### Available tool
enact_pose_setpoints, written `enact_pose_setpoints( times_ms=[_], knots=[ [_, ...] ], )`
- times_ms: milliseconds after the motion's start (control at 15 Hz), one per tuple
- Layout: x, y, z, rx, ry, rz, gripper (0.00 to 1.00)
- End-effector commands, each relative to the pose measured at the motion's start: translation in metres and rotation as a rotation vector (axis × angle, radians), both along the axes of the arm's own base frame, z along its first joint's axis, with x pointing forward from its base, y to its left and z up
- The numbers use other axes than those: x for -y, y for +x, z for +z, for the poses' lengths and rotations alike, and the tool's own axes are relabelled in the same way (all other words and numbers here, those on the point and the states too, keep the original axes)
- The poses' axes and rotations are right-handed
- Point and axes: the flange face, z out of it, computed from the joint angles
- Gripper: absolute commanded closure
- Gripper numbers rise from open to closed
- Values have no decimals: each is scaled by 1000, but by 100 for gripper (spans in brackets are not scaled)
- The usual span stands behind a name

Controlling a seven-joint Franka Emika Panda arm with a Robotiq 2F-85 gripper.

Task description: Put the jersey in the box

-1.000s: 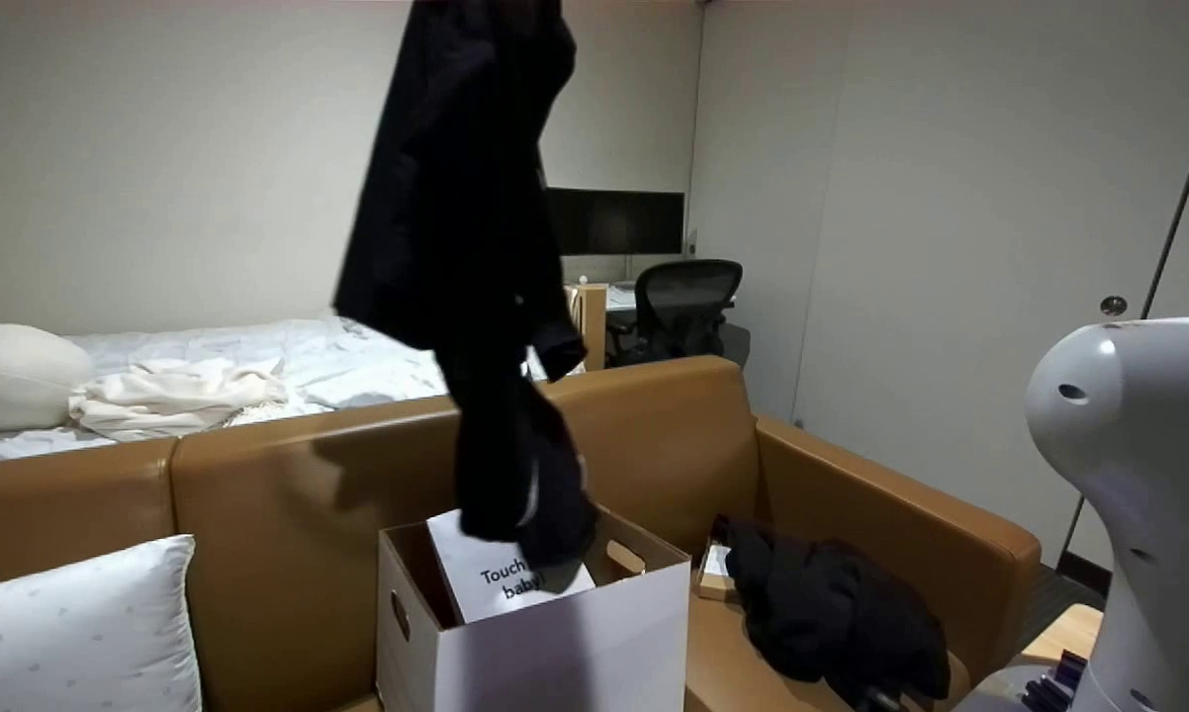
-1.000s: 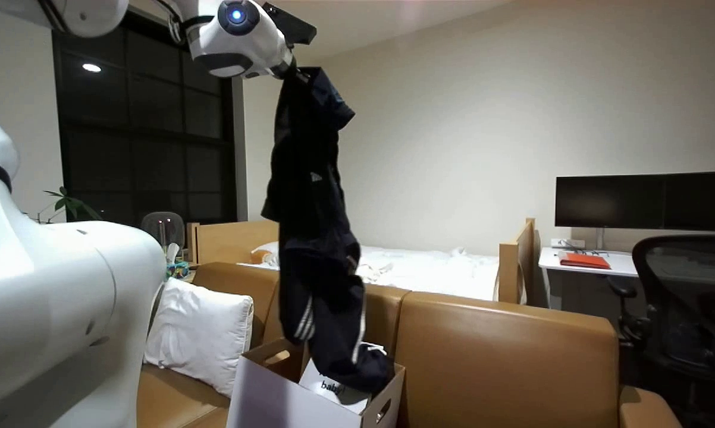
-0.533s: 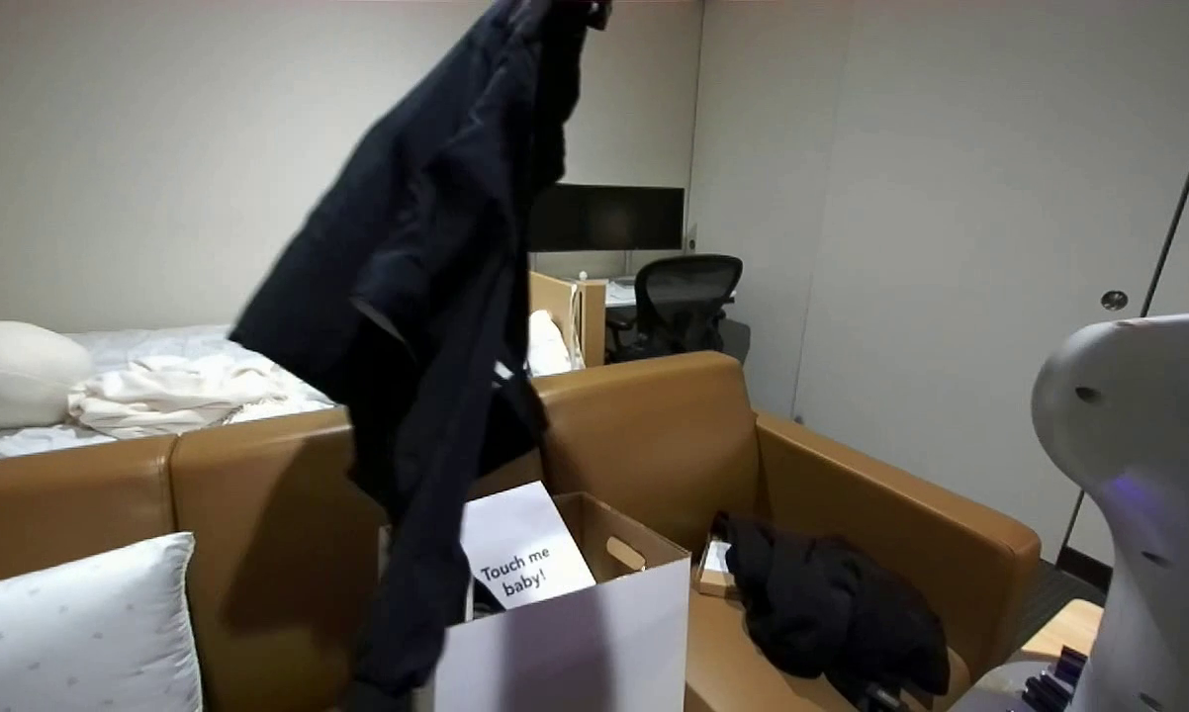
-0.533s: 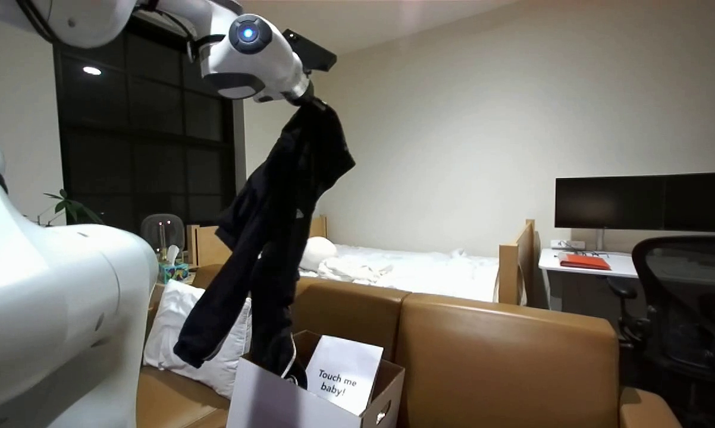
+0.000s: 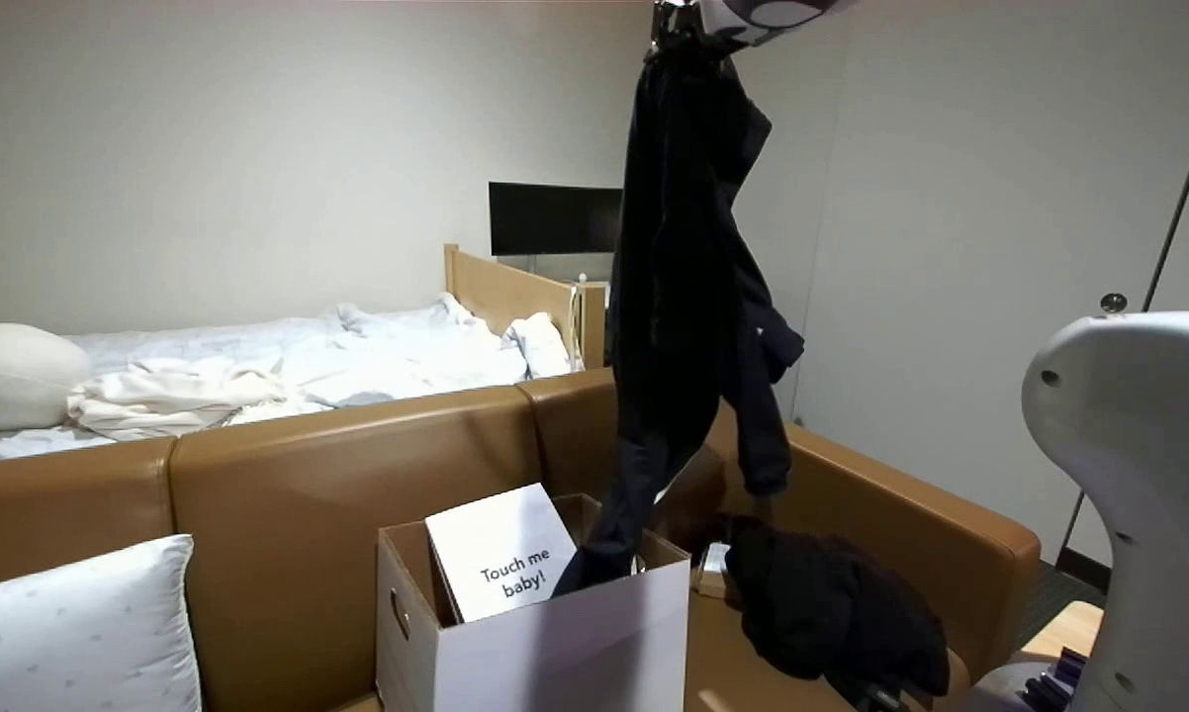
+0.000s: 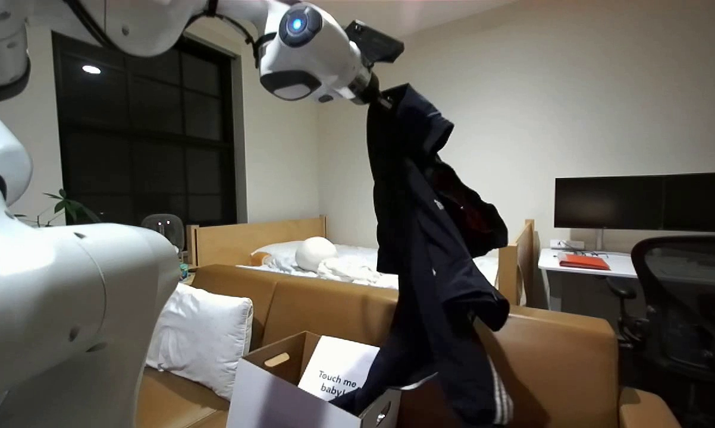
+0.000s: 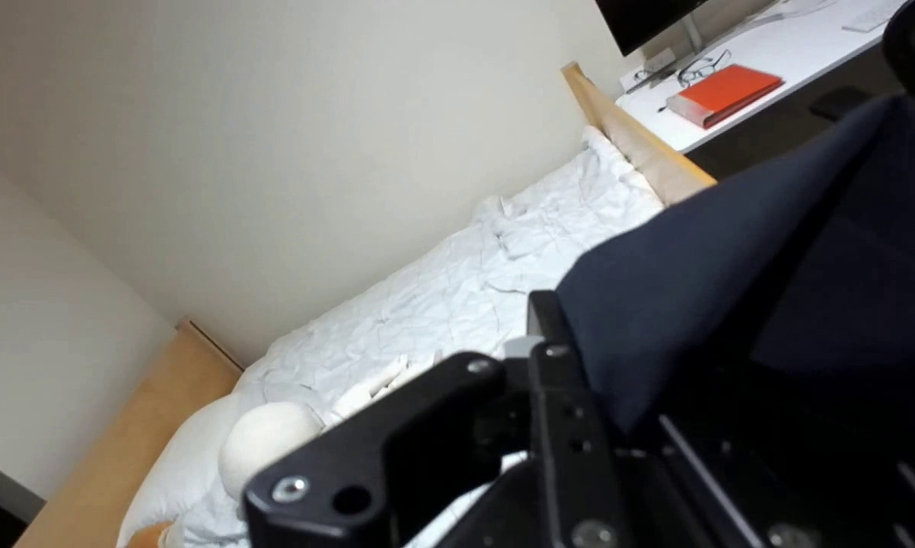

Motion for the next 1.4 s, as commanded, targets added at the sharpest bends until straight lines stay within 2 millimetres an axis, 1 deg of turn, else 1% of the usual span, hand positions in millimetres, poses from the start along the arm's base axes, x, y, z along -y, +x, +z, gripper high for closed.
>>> enact_pose_setpoints(
  times_ms=[0,67,133,267,333,467,533,600,667,733,800,867,1000,1067,1200,1267,1333],
  knots=[
    [-68,10,-34,-76,-4,130,99],
    [-91,14,-41,-89,-8,181,99],
    [-123,15,-44,-92,-11,252,99],
    [-178,12,-46,-94,-37,378,99],
    [-200,10,-46,-94,-46,424,99],
    [-238,4,-44,-95,-46,498,99],
    [-255,1,-42,-89,-60,531,99],
    [-266,0,-42,-84,-73,548,99],
    [-268,3,-47,-90,-80,549,99],
    [-266,5,-51,-89,-99,535,99],
    [-253,12,-62,-105,-109,502,99],
    [-240,18,-68,-107,-124,461,99],
    [-203,31,-68,-77,-176,337,99],
    [-187,39,-68,-69,-228,302,99],
    [-162,56,-68,-51,-325,250,99],
    [-153,63,-70,-49,-366,234,99],
    [-148,70,-77,-64,-390,223,99]
  ],
)
